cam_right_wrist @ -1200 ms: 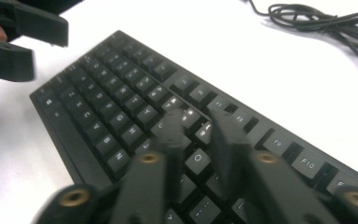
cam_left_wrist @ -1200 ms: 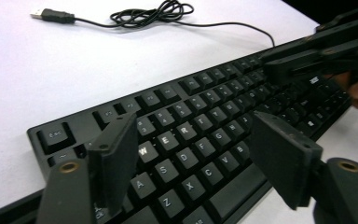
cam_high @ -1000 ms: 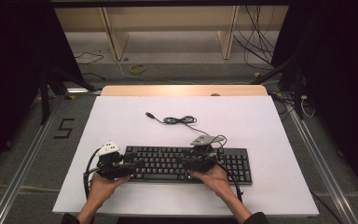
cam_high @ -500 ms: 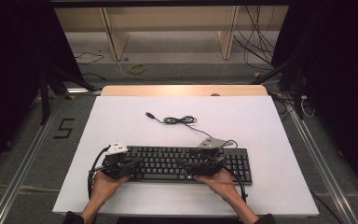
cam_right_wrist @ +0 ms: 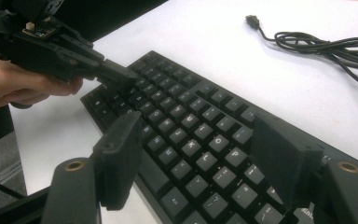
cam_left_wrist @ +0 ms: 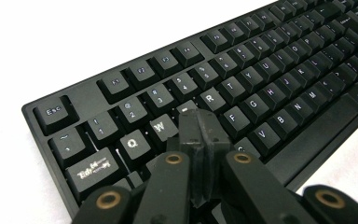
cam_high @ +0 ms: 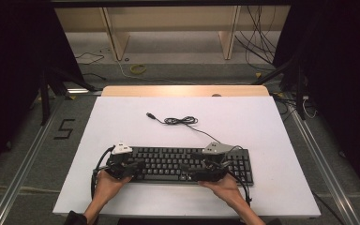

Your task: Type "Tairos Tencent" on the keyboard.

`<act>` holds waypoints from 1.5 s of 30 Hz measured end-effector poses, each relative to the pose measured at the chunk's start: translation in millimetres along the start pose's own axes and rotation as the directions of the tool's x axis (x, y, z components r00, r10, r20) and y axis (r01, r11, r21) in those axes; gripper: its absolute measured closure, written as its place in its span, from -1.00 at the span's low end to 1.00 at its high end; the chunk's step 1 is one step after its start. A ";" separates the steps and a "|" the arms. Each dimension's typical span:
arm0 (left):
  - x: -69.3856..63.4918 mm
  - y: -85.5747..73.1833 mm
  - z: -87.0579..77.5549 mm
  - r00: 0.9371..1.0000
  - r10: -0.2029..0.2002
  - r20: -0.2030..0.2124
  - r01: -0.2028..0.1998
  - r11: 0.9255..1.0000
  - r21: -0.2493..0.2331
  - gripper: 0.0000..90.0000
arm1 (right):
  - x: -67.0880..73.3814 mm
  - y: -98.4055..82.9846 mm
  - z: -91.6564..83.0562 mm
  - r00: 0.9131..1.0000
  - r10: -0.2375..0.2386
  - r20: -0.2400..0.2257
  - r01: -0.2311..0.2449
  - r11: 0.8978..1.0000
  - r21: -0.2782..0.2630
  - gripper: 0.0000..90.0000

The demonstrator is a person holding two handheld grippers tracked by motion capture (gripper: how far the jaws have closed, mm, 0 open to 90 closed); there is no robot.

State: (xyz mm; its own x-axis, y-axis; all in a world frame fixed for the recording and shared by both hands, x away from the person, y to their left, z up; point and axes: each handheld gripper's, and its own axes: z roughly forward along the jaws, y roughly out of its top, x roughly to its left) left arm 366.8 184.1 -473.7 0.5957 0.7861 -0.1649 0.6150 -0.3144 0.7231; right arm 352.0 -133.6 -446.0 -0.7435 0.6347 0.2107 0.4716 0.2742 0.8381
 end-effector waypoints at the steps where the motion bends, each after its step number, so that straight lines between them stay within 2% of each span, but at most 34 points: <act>1: -0.2 0.1 0.3 1.000 -0.001 0.000 0.001 1.000 0.001 0.98 | 0.2 -0.4 -0.4 1.000 -0.001 0.001 0.001 1.000 -0.001 -0.24; 20: 0.2 0.7 3.1 1.000 -0.003 0.001 0.003 1.000 0.017 0.99 | 5.0 -5.3 -4.6 1.000 -0.009 -0.007 0.009 1.000 0.001 -0.31; 27: 0.8 -0.2 5.9 1.000 -0.008 0.001 0.008 0.999 0.044 0.99 | 6.3 -6.2 -6.1 1.000 -0.008 -0.010 0.008 1.000 0.000 -0.31; 41: -0.2 0.0 4.1 1.000 -0.011 0.002 0.011 1.000 0.025 0.98 | 7.1 -7.3 -5.5 1.000 -0.010 -0.008 0.010 1.000 0.006 -0.31; 45: -0.7 1.3 -0.5 1.000 -0.012 0.005 0.012 1.000 0.003 0.84 | 5.7 -7.1 -5.7 1.000 -0.007 -0.005 0.007 1.000 0.001 -0.31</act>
State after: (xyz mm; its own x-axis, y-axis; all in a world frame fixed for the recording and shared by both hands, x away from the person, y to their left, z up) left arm 366.9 183.4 -472.3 0.5905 0.7873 -0.1773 0.6237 -0.3059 0.7193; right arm 341.7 -136.1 -447.9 -0.7493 0.6289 0.2076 0.4670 0.2793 0.8390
